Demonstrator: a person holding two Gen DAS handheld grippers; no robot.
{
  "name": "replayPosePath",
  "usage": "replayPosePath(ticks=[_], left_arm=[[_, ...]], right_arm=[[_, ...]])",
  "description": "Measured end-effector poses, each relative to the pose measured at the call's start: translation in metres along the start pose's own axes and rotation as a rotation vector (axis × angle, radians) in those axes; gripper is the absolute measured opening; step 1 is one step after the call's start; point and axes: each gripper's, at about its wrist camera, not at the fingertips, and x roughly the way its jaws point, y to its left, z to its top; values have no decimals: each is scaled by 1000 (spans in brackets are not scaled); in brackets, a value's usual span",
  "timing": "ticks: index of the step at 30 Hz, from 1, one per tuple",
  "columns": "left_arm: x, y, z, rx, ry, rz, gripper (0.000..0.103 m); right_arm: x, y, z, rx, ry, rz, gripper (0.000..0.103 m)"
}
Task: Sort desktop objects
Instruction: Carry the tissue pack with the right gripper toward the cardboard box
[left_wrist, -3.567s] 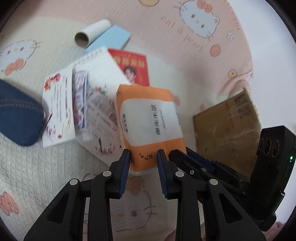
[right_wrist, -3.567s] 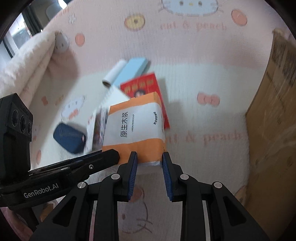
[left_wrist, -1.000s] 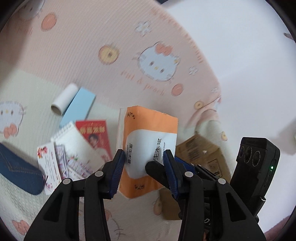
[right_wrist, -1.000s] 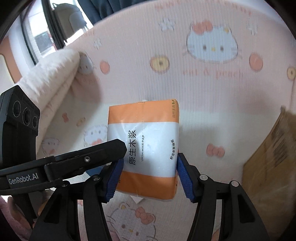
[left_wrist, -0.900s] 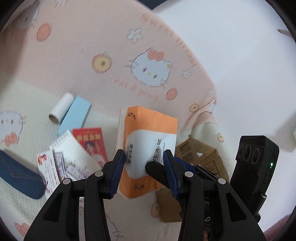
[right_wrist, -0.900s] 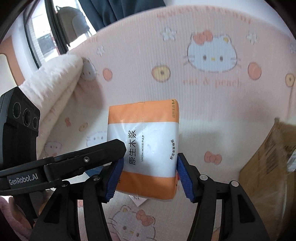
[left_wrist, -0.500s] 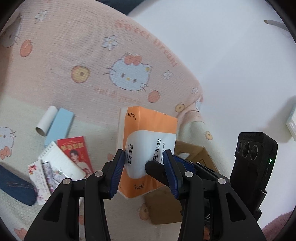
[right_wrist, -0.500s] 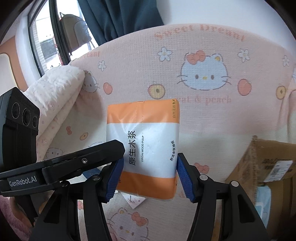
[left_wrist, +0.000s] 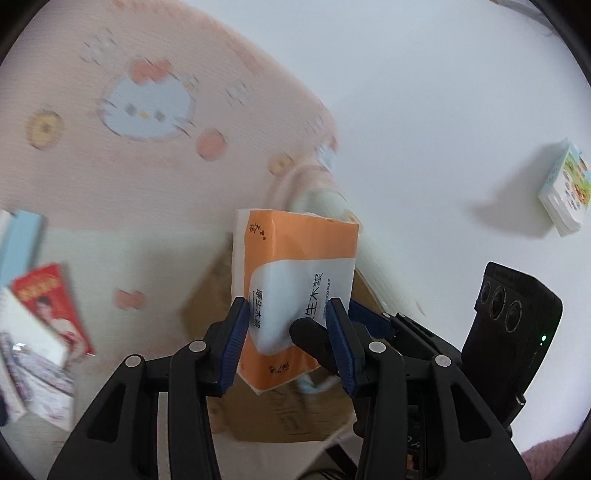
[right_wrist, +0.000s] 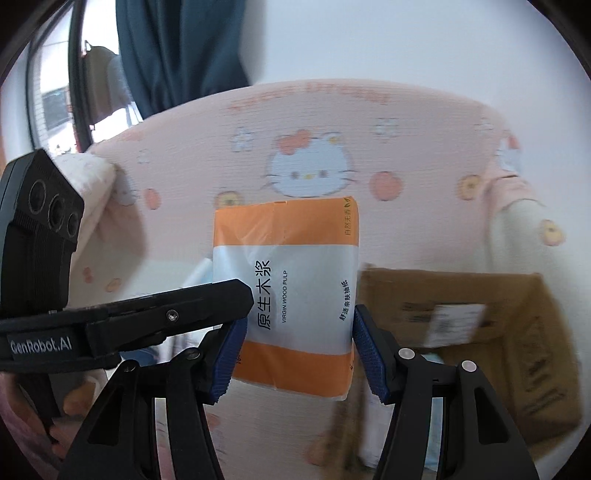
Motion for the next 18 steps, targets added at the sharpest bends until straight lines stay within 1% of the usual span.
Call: replayPosePath(ticks=[4, 6, 8, 13, 18], left_arm=[[32, -8, 1, -46, 79, -89, 47], [46, -10, 0, -85, 107, -129, 47], [55, -13, -2, -89, 129, -146, 47], [75, -19, -8, -73, 178, -133, 47], [92, -19, -16, -57, 224, -95, 47]], right_arm=[[-11, -32, -4, 54, 43, -58, 57], [-16, -48, -7, 88, 51, -66, 57], [-19, -60, -9, 105, 63, -68, 57], [-17, -77, -18, 130, 114, -62, 57], [-6, -93, -30, 178, 185, -12, 57]])
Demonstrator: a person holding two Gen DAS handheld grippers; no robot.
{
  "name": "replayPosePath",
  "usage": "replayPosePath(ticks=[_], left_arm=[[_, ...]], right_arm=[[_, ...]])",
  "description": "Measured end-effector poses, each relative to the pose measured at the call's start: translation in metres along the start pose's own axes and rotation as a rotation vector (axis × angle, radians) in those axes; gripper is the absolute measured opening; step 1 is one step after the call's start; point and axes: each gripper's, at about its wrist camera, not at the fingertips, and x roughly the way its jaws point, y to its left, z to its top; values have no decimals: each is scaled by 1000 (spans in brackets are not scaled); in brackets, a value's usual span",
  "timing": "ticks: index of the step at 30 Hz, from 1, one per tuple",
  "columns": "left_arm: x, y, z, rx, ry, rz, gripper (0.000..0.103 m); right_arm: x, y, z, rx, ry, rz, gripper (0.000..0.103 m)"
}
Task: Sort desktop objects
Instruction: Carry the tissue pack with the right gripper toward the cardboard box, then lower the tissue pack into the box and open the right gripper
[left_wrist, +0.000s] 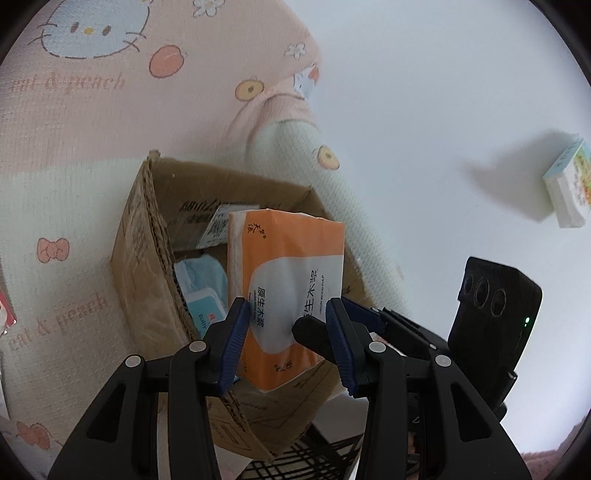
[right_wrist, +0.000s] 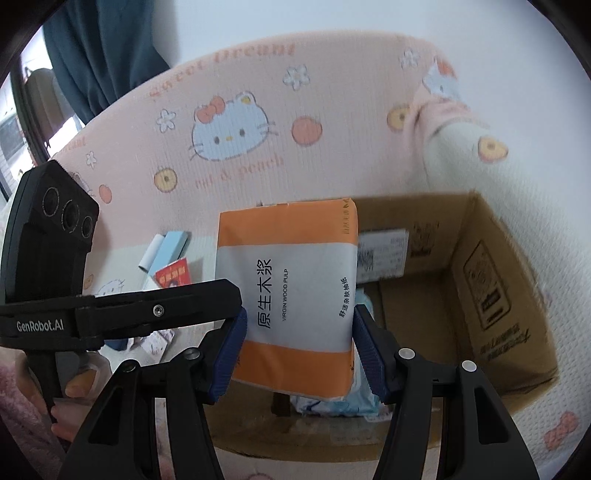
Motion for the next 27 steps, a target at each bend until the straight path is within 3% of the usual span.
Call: replayPosePath(ticks=[7, 11, 17, 27], left_arm=[[19, 4, -7, -2, 65, 48, 47], [25, 3, -7, 11, 80, 66, 47], [31, 2, -6, -6, 103, 80, 46], [35, -13, -13, 87, 137, 171, 47]], right_arm=[[24, -26, -9, 93, 146, 86, 57], [31, -39, -11, 161, 184, 132, 57], [35, -41, -10, 151, 212, 129, 57], [48, -39, -7, 85, 275, 98, 57]])
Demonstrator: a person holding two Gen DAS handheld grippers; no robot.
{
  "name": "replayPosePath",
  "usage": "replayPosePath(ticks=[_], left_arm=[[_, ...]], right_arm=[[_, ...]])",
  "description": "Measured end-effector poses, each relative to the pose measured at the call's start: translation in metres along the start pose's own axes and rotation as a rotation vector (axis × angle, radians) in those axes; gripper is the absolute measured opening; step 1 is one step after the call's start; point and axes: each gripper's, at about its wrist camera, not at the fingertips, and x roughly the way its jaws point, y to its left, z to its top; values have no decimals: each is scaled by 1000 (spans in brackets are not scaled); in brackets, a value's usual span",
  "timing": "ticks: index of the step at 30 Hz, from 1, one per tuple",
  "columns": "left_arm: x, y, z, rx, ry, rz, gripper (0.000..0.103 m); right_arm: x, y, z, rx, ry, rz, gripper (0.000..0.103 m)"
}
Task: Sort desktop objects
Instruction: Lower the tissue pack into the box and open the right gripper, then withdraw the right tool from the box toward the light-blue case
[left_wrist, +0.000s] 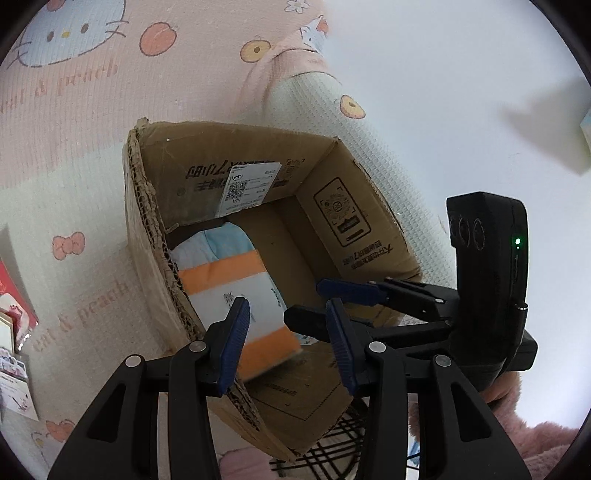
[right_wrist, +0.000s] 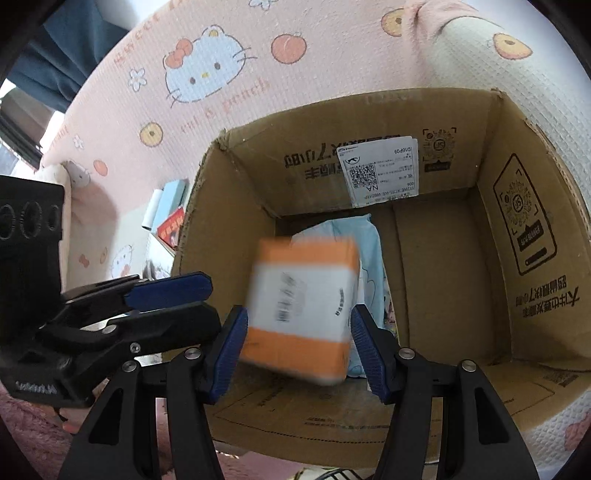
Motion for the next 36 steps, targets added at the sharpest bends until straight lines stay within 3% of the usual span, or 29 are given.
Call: replayPosePath(ticks=[10, 14, 20, 25, 36], left_arm=[[-2, 2, 0, 0, -10, -4, 48], [-7, 6, 0, -20, -41, -22, 54], [-30, 9, -1, -29, -151, 44, 67], [-54, 6, -6, 11, -242, 100, 68], [-113, 27, -23, -32, -378, 95, 69]], right_arm=[[-4, 7, -1, -29, -6, -59, 57], [-9, 13, 1, -40, -30, -110, 60], [-24, 33, 2, -79, -66, -186, 70], [-36, 56, -3, -108, -101, -207, 72], [-65, 117, -6, -206, -154, -237, 73]])
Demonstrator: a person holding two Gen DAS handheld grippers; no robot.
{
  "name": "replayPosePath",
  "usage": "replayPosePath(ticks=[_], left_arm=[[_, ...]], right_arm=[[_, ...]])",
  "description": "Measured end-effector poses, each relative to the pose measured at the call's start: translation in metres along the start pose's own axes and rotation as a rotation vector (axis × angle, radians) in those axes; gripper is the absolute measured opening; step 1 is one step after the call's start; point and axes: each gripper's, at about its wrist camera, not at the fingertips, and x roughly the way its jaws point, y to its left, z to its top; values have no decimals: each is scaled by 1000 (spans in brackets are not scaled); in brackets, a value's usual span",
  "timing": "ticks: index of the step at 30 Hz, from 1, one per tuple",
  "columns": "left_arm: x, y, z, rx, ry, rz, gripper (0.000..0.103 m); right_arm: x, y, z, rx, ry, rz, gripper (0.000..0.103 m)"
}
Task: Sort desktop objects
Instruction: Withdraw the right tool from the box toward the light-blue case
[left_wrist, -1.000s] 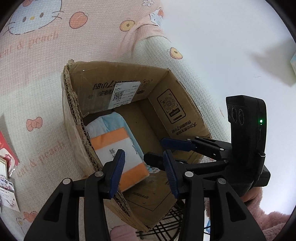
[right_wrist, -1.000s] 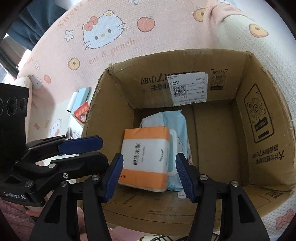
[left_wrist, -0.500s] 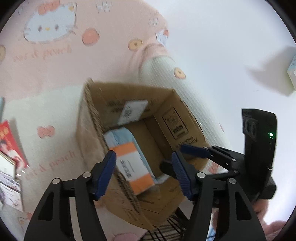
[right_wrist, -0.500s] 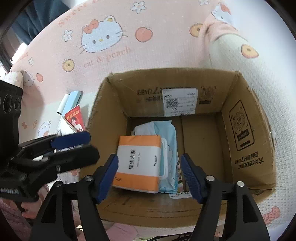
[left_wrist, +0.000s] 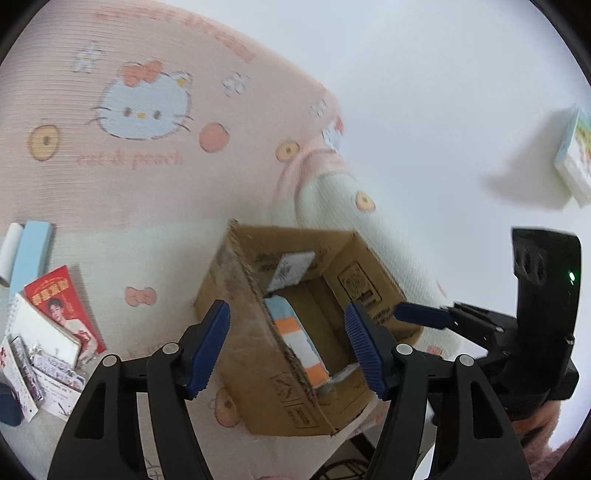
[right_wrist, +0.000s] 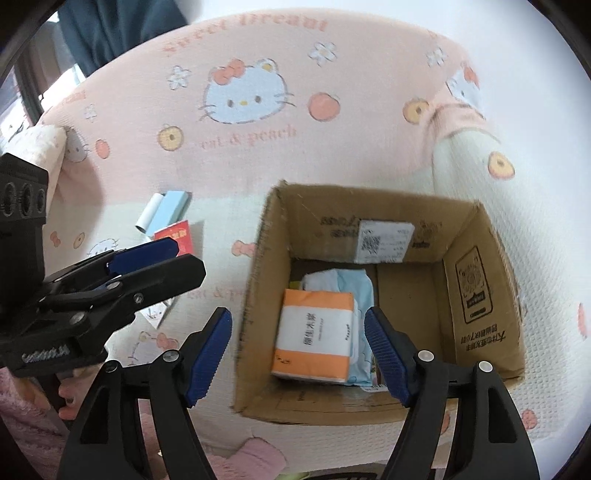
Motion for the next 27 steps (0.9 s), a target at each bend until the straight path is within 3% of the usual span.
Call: replayPosePath(ticks=[11, 14, 20, 27], left_arm=[[-60, 59, -7, -54, -106, 1, 69], [-73, 76, -13, -63, -133, 41, 69], [-101, 111, -25, -73, -175, 151, 69], [-123, 156, -40, -147, -189, 235, 69]], right_arm=[[-6, 49, 7, -60, -5, -20, 74], [-1, 66, 15, -73, -19, 4, 74], [-3, 107, 32, -116, -132, 78, 74], [19, 142, 43, -197, -104, 135, 75]])
